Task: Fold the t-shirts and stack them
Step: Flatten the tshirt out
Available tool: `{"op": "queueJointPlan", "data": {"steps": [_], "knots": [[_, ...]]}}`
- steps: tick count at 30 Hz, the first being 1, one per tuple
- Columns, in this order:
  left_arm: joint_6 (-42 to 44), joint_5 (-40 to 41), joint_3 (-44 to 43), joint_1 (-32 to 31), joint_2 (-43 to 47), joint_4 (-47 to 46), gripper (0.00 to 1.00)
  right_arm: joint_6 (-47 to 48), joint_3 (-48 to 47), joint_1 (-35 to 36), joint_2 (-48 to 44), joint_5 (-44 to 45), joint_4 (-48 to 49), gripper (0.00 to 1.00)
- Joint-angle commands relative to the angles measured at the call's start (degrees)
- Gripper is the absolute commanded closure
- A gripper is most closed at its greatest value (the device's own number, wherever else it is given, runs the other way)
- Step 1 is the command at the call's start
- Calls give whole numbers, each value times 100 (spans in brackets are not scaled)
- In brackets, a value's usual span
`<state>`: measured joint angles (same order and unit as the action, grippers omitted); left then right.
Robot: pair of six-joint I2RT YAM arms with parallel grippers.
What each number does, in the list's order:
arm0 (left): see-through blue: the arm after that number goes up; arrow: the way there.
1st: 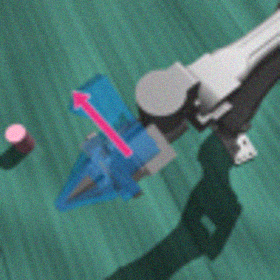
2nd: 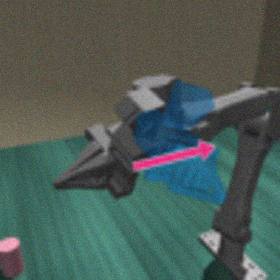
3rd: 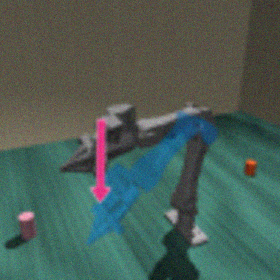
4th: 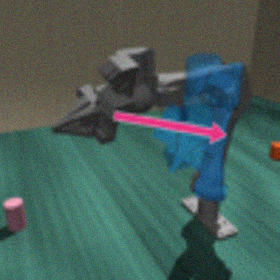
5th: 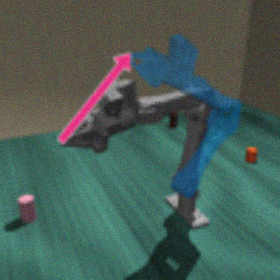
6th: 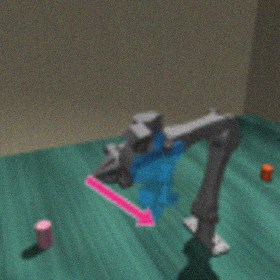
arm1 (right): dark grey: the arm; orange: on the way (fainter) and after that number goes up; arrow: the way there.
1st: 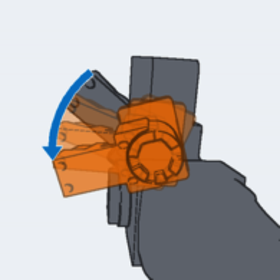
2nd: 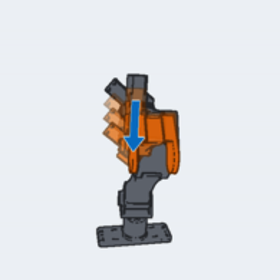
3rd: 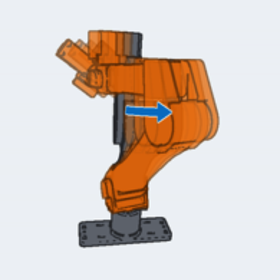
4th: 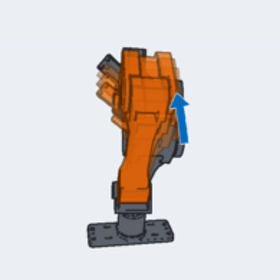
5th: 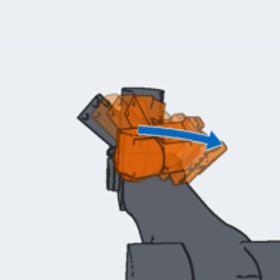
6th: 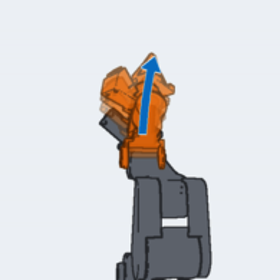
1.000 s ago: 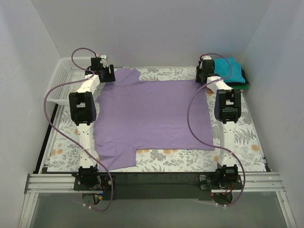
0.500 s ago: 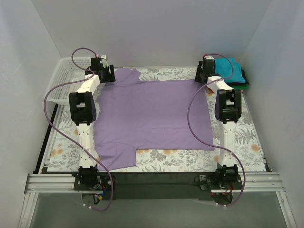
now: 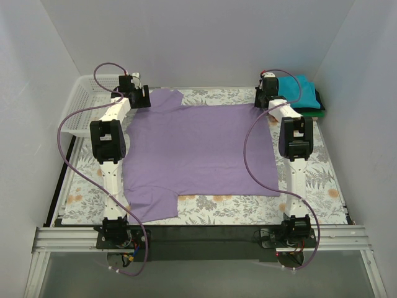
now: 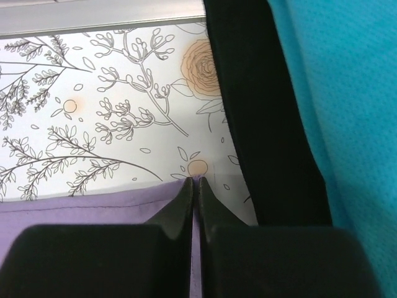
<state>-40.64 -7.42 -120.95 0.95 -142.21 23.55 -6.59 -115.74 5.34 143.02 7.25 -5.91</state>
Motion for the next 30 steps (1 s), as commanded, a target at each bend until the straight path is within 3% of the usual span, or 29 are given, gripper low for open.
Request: {"op": "queueJointPlan", "data": {"steps": [1, 9, 30], "knots": [[48, 171, -210, 19, 194, 71, 32, 272, -177, 89, 94, -223, 64, 99], [39, 92, -421, 28, 326, -61, 31, 641, -71, 151, -134, -443, 81, 99], [144, 101, -693, 19, -404, -17, 36, 993, 219, 151, -626, -680, 178, 99]]}}
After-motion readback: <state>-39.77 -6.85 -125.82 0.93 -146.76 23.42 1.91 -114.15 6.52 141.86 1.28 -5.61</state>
